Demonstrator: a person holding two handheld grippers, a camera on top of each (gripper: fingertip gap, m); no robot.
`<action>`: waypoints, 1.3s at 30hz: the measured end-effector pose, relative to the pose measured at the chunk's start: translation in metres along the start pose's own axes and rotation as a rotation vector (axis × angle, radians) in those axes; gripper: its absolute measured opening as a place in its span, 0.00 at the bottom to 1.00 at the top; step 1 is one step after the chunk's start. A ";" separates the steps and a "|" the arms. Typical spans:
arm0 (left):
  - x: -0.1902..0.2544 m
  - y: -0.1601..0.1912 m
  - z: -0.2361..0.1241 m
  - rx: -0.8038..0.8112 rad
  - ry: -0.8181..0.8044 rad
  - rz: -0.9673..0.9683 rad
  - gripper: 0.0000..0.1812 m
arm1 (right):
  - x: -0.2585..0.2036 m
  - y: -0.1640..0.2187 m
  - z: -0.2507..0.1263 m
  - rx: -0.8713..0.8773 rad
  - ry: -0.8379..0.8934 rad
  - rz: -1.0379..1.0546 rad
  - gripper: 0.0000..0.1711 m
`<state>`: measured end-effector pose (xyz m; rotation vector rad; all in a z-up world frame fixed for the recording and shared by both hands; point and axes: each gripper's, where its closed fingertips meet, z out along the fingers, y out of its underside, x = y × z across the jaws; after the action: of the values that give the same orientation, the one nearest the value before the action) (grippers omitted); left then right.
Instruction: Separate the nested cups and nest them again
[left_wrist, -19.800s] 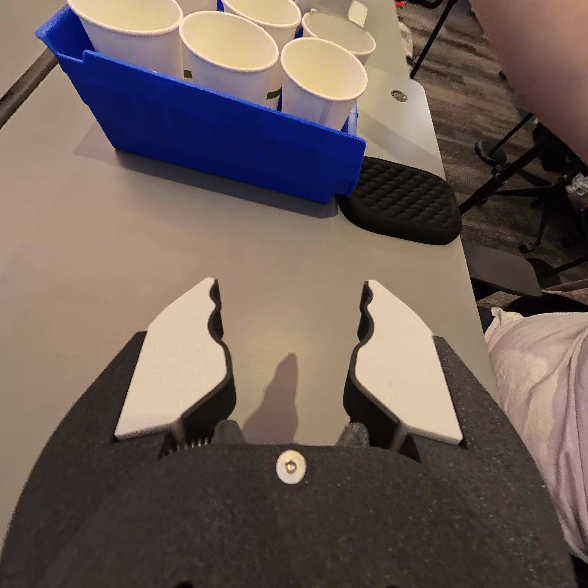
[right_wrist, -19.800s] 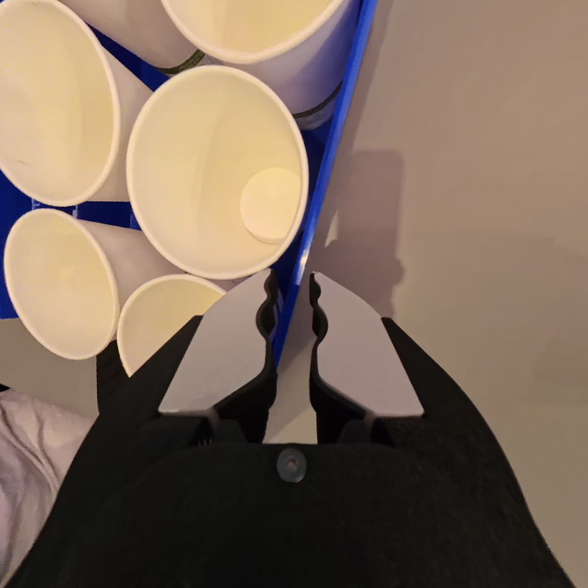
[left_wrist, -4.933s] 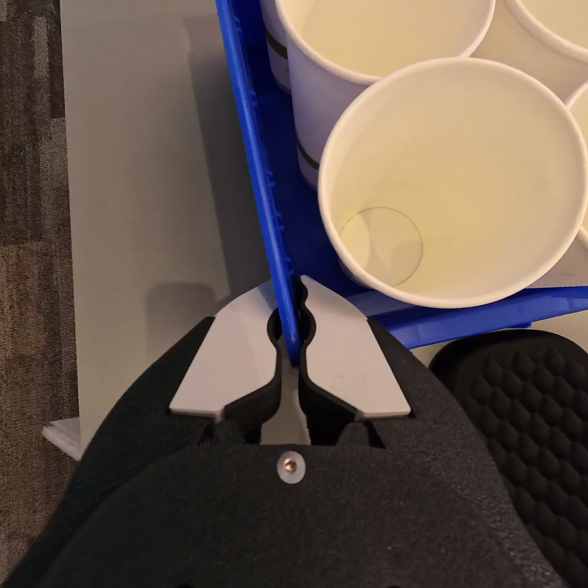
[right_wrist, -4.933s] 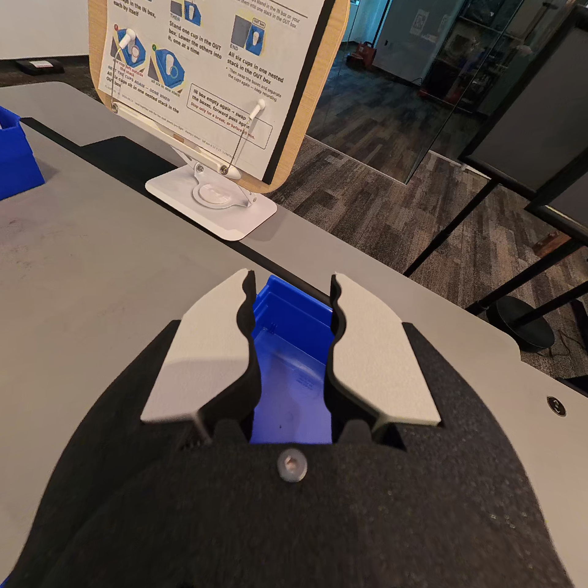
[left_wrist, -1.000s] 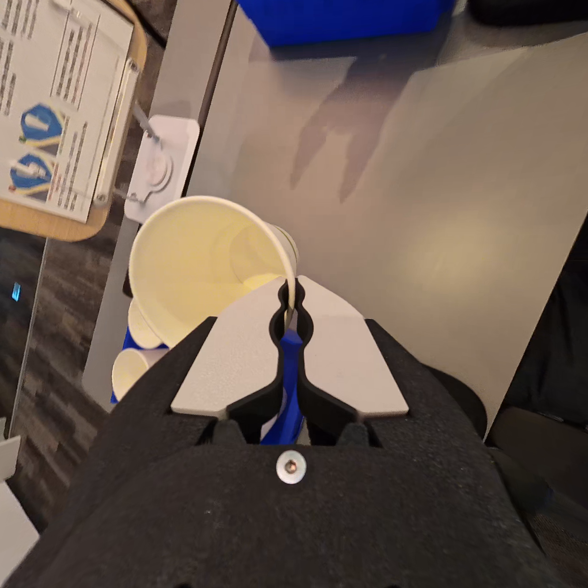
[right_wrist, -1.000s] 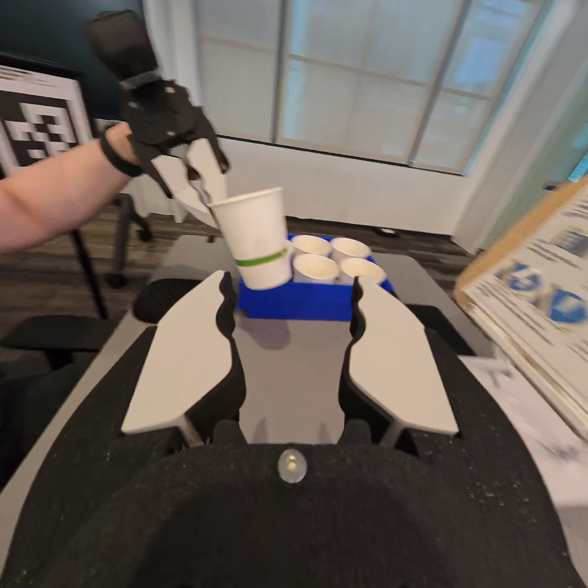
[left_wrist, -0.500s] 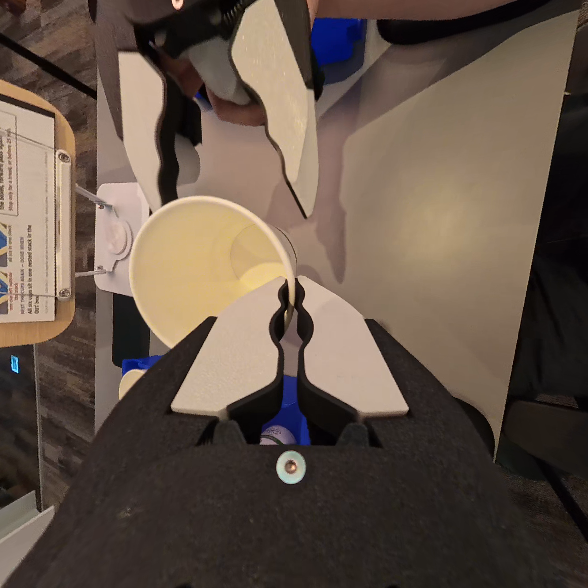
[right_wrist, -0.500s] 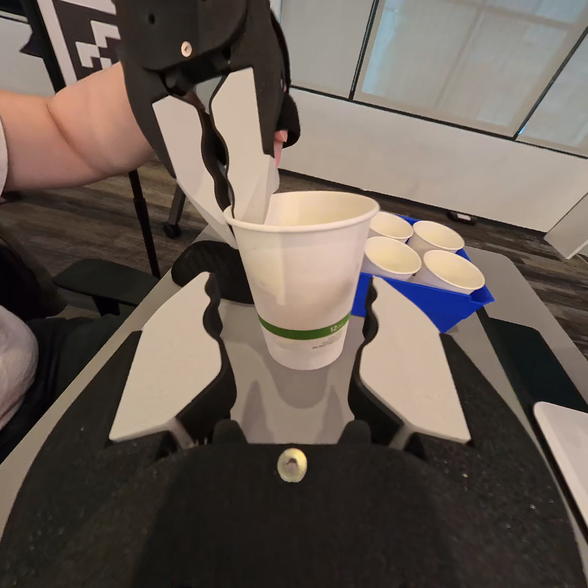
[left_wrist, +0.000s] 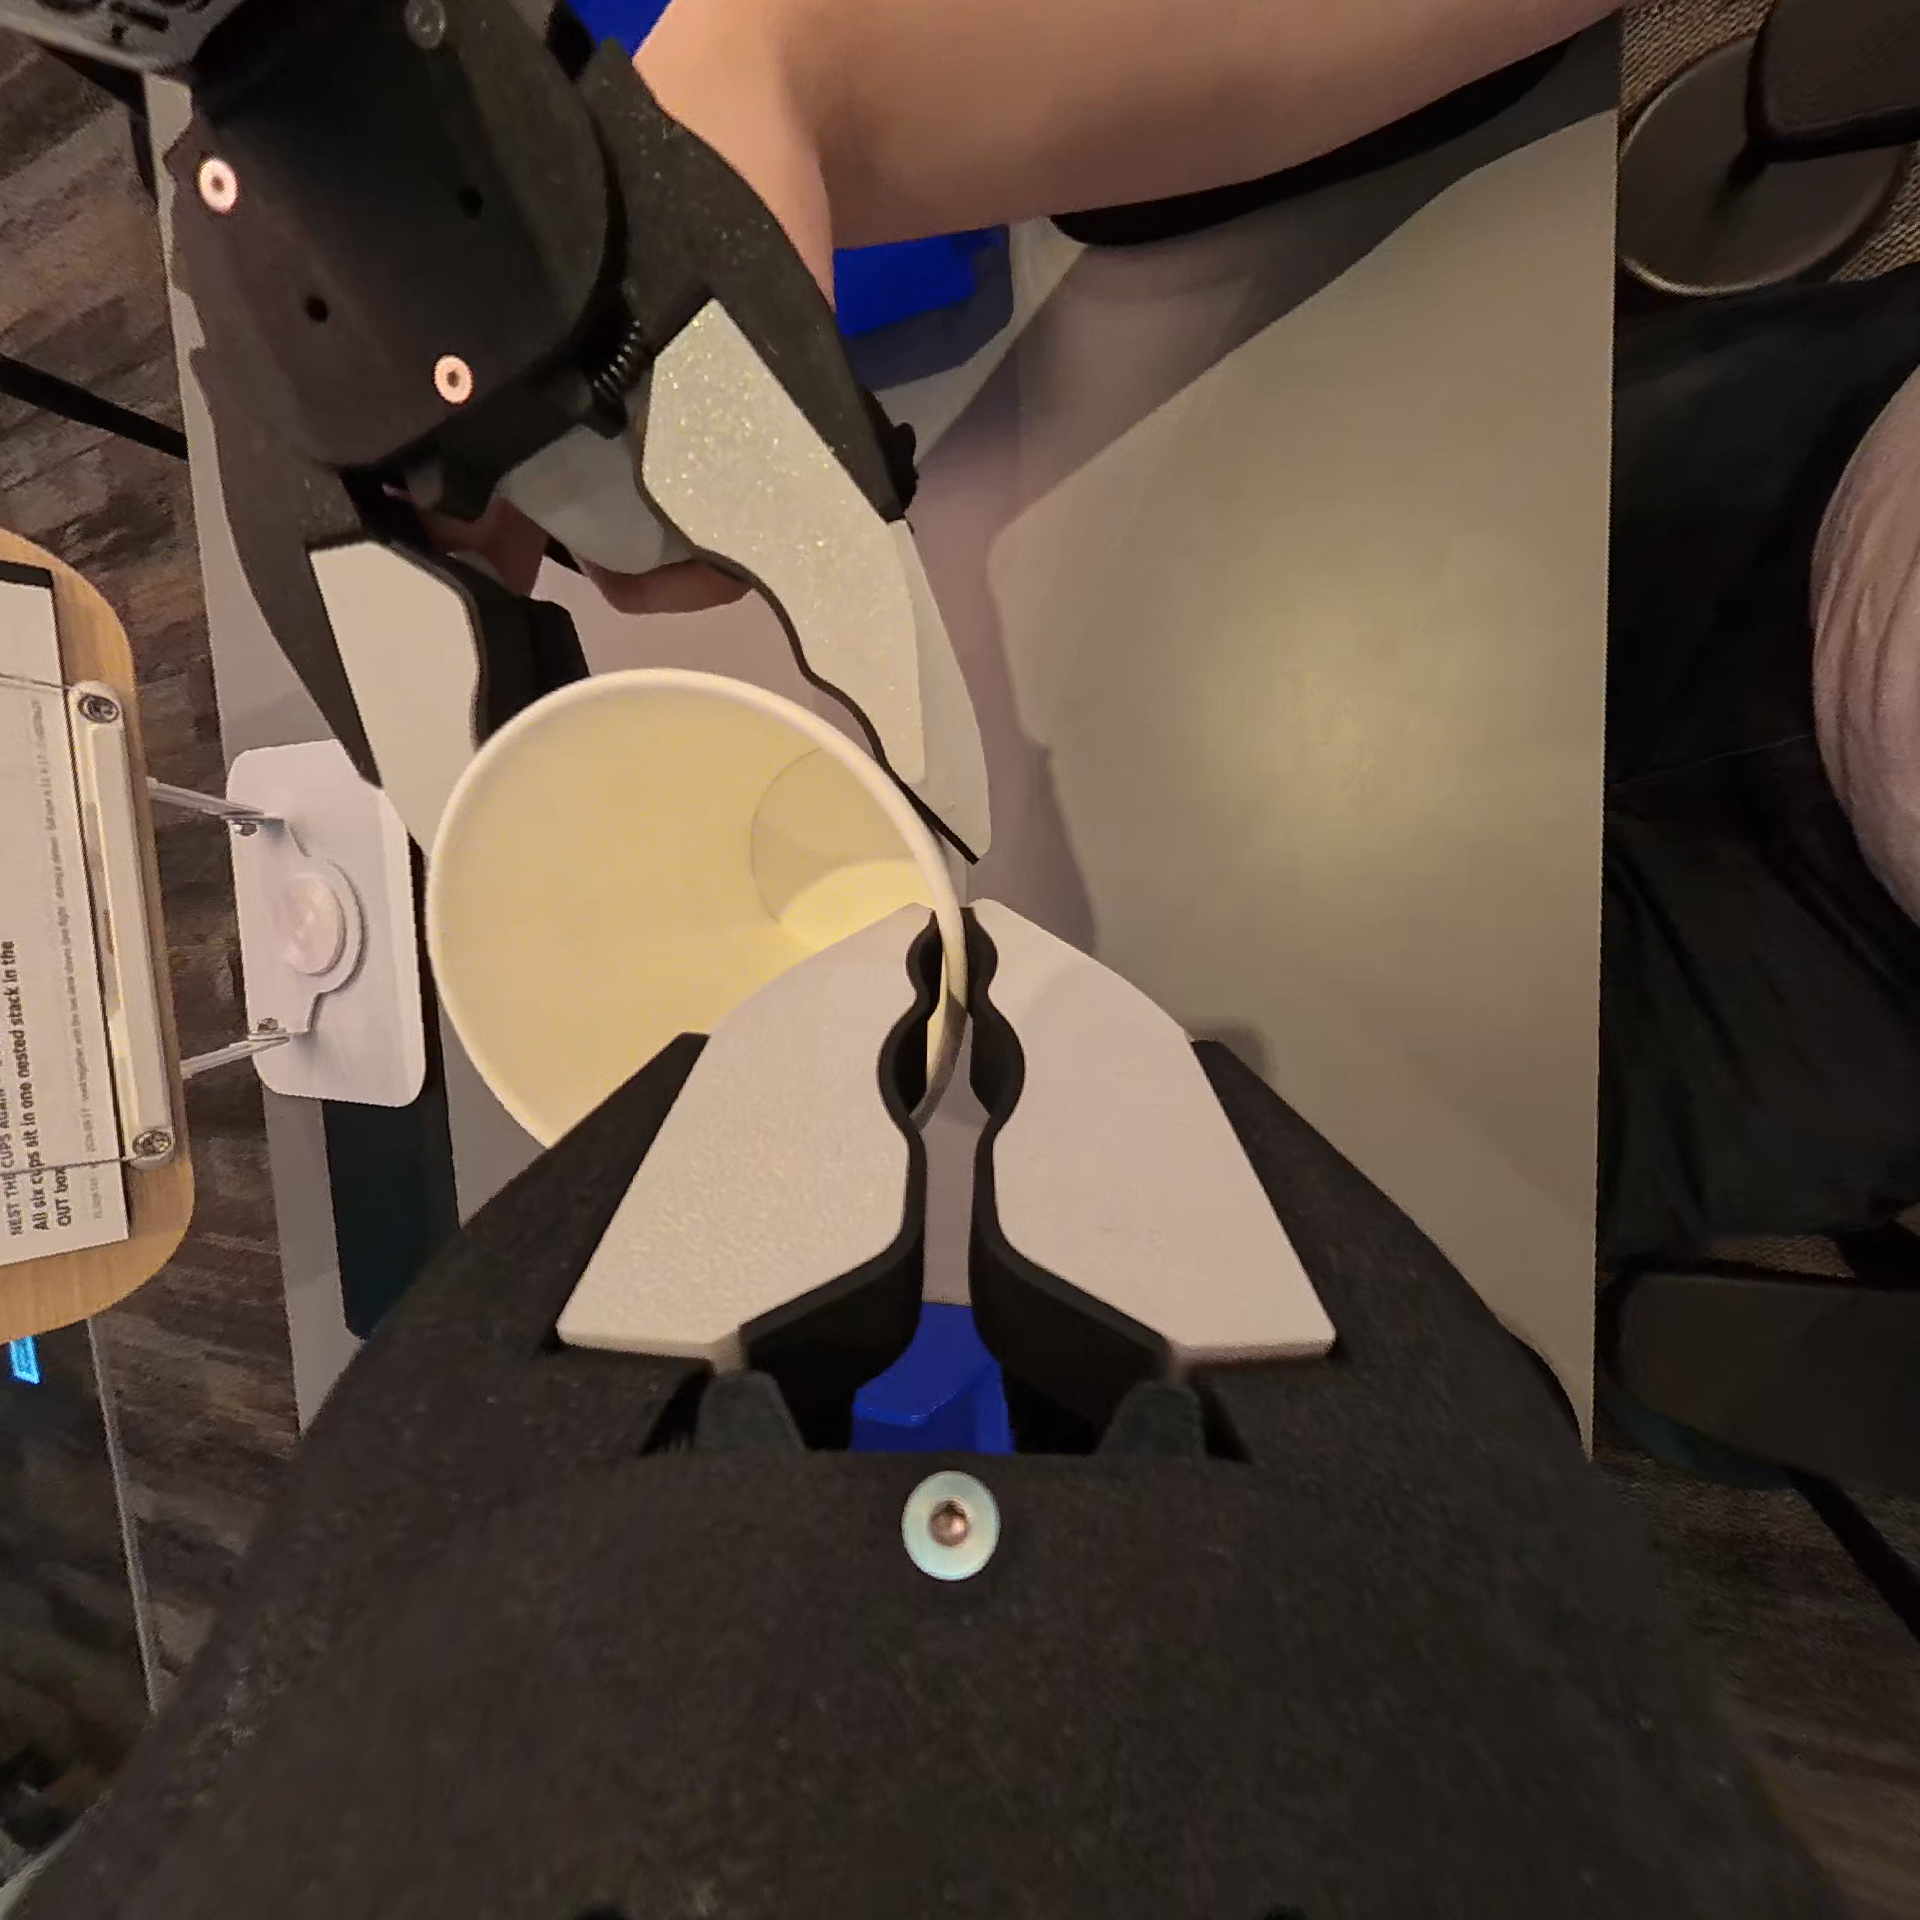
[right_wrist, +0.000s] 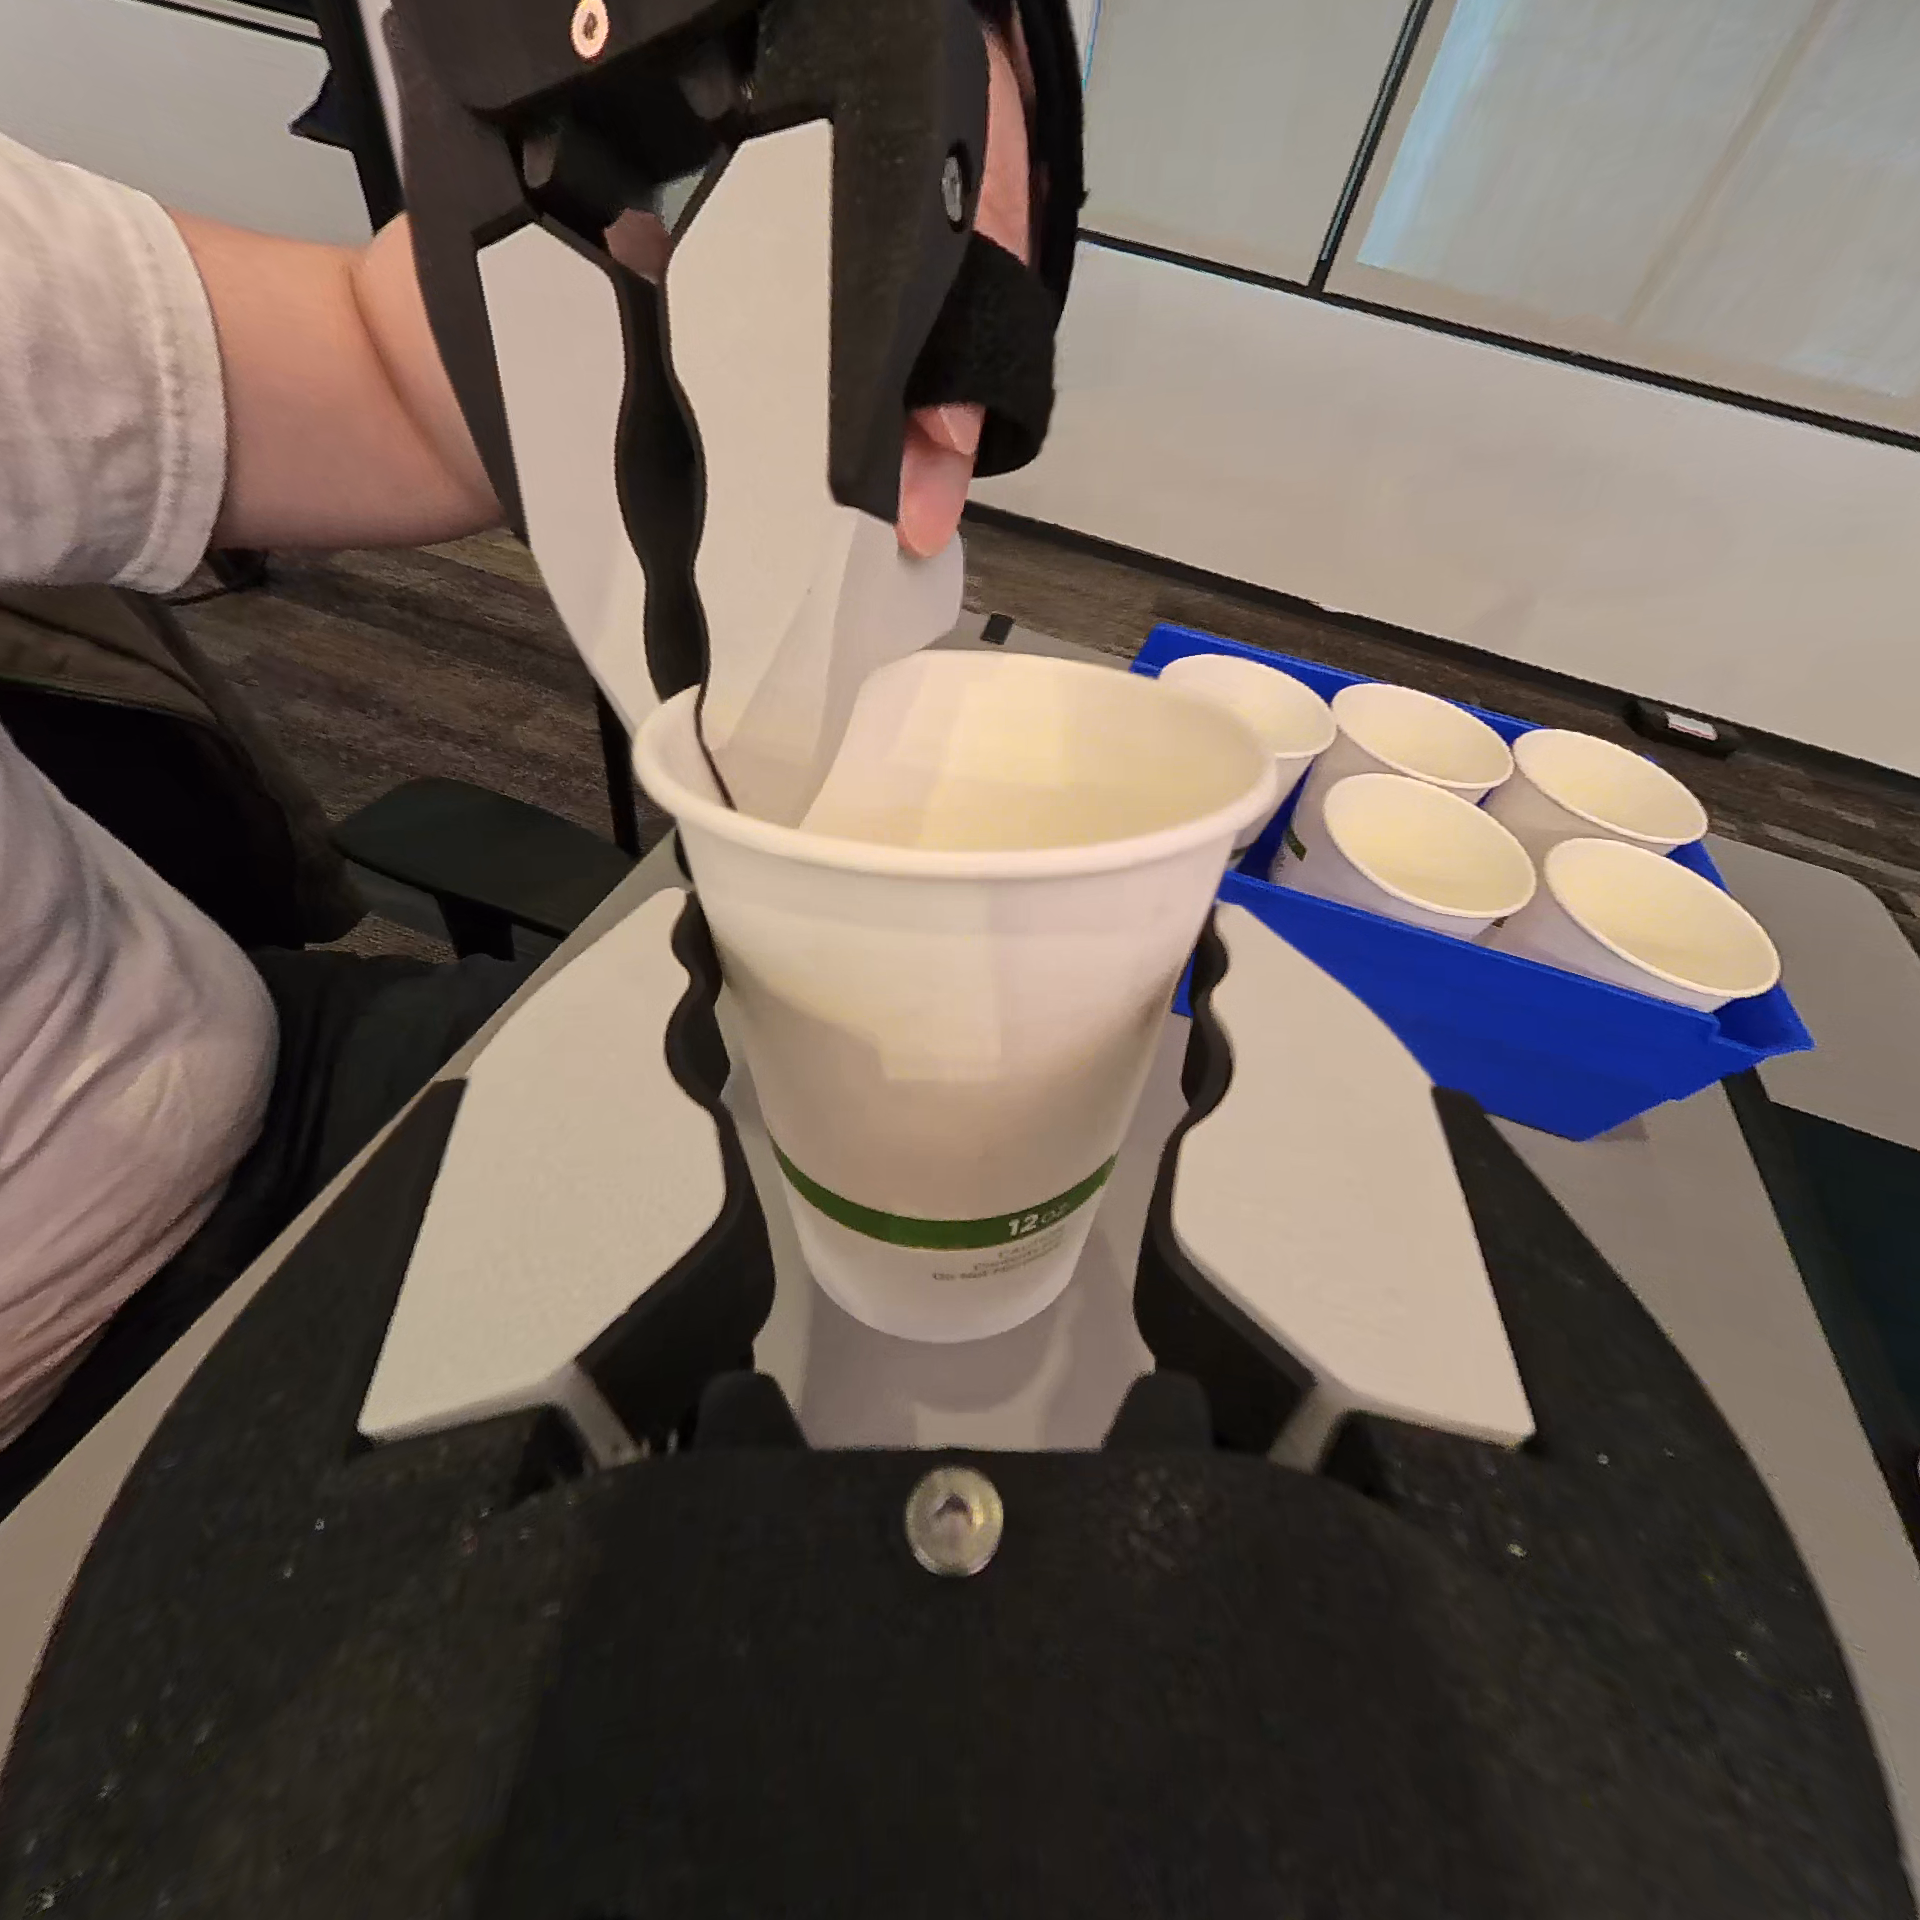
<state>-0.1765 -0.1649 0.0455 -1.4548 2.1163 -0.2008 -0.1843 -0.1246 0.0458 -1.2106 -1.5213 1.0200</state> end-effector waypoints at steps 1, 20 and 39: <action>0.001 -0.001 0.001 -0.002 -0.001 0.005 0.01 | -0.001 0.000 0.000 0.001 -0.011 0.003 0.50; 0.008 -0.013 0.006 -0.031 0.008 0.078 0.02 | -0.018 0.005 0.000 0.013 -0.156 0.075 0.54; -0.028 0.000 -0.020 0.084 -0.233 -0.083 0.21 | 0.011 0.017 -0.009 -0.017 -0.045 0.140 0.52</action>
<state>-0.1799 -0.1439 0.0720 -1.4435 1.8421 -0.1421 -0.1727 -0.1106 0.0332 -1.3292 -1.4995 1.1344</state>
